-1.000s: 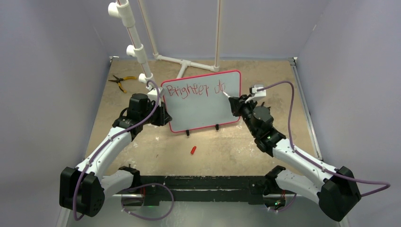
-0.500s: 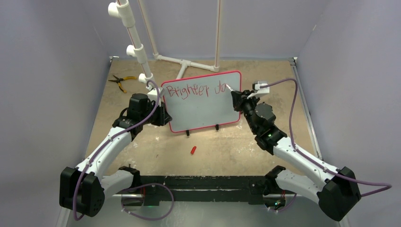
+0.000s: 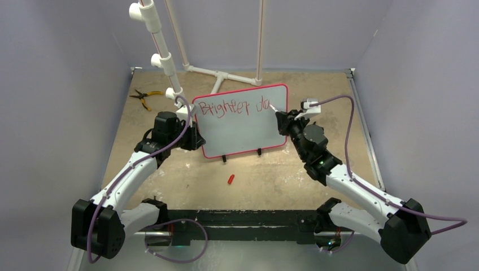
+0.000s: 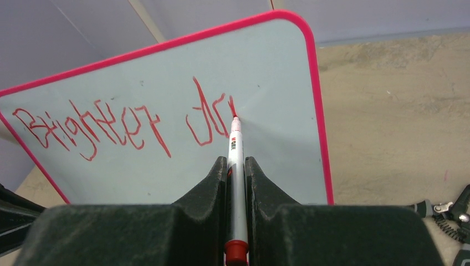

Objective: Write a sentence on the whiteboard

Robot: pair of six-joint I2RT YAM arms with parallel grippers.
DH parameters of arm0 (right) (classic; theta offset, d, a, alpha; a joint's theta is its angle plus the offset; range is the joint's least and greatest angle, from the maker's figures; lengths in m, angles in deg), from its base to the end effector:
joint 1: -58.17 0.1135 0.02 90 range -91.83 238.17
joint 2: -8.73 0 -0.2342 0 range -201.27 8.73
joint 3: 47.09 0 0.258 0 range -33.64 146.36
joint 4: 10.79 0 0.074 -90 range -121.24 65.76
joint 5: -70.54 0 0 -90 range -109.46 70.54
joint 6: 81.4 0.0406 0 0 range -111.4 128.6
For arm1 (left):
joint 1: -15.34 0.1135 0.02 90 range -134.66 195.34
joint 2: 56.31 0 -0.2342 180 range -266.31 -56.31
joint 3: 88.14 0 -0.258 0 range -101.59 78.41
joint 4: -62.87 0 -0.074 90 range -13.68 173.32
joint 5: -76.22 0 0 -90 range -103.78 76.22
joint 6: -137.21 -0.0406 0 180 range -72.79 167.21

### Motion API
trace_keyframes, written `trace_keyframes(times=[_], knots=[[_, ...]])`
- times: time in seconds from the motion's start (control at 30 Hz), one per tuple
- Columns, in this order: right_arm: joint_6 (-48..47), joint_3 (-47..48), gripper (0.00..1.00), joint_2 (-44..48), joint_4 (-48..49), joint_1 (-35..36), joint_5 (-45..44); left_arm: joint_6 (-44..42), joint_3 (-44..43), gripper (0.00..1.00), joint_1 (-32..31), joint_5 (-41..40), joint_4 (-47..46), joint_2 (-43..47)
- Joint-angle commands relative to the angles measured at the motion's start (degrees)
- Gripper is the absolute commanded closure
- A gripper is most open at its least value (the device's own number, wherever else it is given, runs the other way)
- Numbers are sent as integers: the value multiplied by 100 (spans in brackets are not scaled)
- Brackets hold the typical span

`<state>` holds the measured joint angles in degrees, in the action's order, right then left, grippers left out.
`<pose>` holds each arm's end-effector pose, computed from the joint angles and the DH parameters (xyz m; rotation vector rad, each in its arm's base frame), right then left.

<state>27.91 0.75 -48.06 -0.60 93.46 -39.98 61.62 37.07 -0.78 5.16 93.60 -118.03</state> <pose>0.2193 0.1378 0.2717 0.0682 1.5685 0.4752 0.2405 -0.0832 0.2199 0.2189 2.2567 -0.6560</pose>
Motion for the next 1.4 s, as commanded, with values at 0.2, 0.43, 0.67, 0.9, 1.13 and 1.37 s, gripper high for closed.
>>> trace_keyframes(times=[0.2, 0.43, 0.67, 0.9, 1.13, 1.37], knots=[[264, -257, 100, 219, -243, -13, -216, 0, 11, 80, 30, 84, -198, 124], [96, -42, 100, 356, -233, -13, -412, 1, 12, 80, 30, 68, -198, 133], [-33, 85, 100, 378, 107, -13, -339, 4, 11, 80, 30, 74, -198, 117], [-188, 222, 100, 164, 439, -19, -276, 0, 6, 80, 30, 68, -199, 110], [-173, 187, 100, 11, 357, -13, -414, -7, 0, 80, 30, 77, -201, 89], [143, -119, 100, 286, -122, -18, -506, 0, 3, 80, 30, 109, -214, 98]])
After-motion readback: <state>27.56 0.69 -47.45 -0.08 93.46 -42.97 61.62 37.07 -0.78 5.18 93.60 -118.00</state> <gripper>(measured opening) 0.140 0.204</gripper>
